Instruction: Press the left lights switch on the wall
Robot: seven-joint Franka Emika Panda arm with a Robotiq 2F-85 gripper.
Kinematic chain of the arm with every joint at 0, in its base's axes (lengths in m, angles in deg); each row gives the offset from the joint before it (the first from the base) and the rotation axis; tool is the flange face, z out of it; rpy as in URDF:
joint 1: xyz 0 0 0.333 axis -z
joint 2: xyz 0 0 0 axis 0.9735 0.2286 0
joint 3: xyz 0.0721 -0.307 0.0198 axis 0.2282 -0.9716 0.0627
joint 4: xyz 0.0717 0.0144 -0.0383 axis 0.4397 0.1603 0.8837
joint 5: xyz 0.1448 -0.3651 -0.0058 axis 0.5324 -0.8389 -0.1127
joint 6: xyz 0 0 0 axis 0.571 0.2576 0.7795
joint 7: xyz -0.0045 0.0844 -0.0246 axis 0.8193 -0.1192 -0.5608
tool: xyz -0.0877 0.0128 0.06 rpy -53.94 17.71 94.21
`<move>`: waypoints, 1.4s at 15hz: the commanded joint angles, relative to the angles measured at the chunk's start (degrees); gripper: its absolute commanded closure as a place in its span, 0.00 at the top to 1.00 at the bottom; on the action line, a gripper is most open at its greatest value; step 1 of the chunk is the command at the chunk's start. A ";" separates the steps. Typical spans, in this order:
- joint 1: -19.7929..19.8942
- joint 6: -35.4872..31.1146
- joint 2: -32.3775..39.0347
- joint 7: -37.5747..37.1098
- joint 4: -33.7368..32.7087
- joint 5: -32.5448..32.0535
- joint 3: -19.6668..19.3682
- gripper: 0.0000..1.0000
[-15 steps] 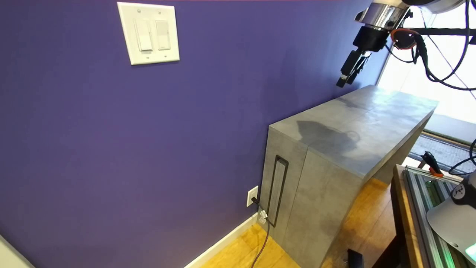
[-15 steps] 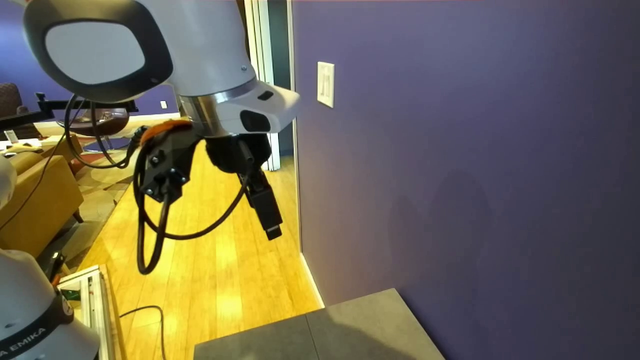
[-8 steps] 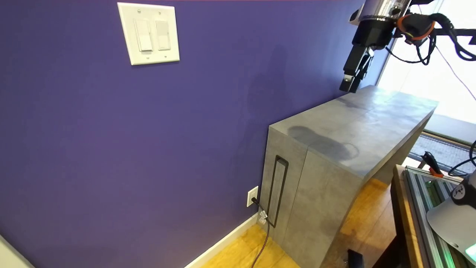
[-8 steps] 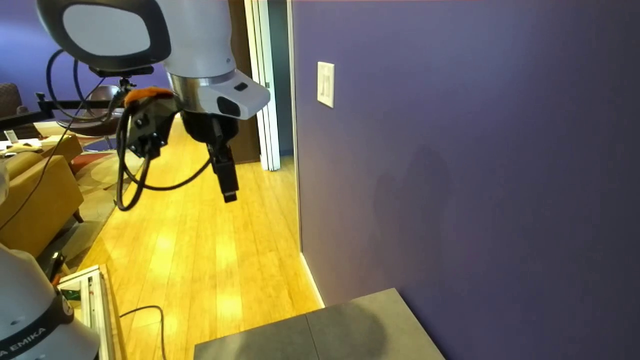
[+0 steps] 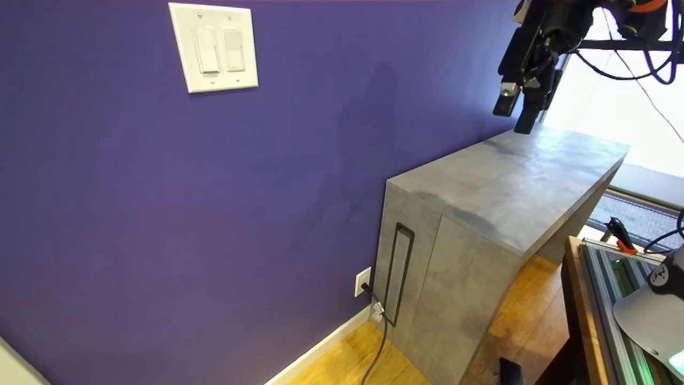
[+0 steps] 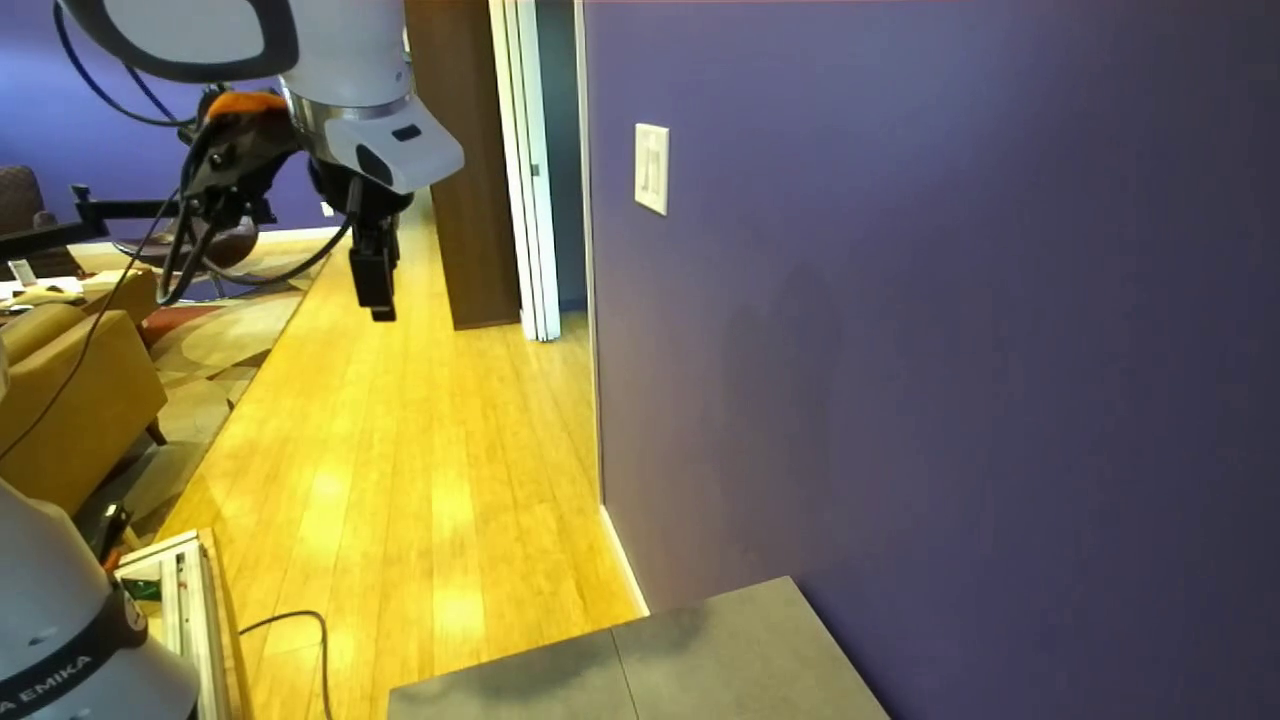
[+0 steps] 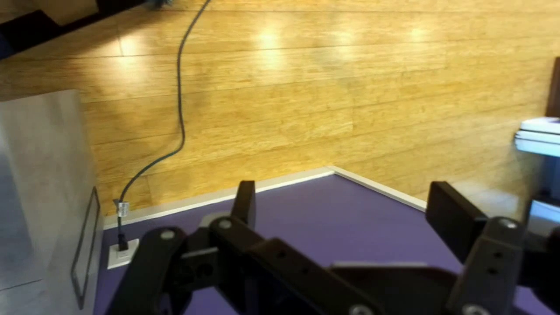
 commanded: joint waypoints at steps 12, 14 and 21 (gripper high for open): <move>-14.01 -40.67 13.90 0.08 -4.55 41.41 12.32 1.00; -12.59 -38.50 9.75 -1.65 -1.81 38.80 13.29 1.00; -13.41 -40.15 15.59 3.54 -5.48 42.11 12.28 1.00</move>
